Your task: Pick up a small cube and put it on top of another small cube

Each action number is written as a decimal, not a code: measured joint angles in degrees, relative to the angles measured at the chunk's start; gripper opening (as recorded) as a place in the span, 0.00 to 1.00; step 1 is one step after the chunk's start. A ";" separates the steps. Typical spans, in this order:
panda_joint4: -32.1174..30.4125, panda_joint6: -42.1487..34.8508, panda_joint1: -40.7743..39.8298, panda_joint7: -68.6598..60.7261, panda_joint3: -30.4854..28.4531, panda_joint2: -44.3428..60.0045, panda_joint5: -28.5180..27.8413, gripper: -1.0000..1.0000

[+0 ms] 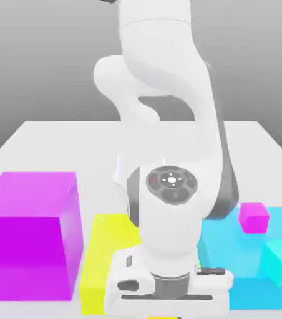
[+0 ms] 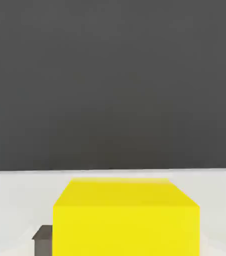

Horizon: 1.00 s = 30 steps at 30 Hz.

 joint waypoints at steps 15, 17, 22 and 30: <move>-14.60 -16.15 12.73 -22.41 11.26 -30.87 5.18 0.00; -16.82 -18.11 14.86 -26.25 12.09 -35.12 6.17 0.00; -21.01 -14.53 17.66 -30.13 13.98 -35.76 6.10 0.00; -22.34 -9.05 17.49 -29.16 14.31 -31.54 4.62 1.00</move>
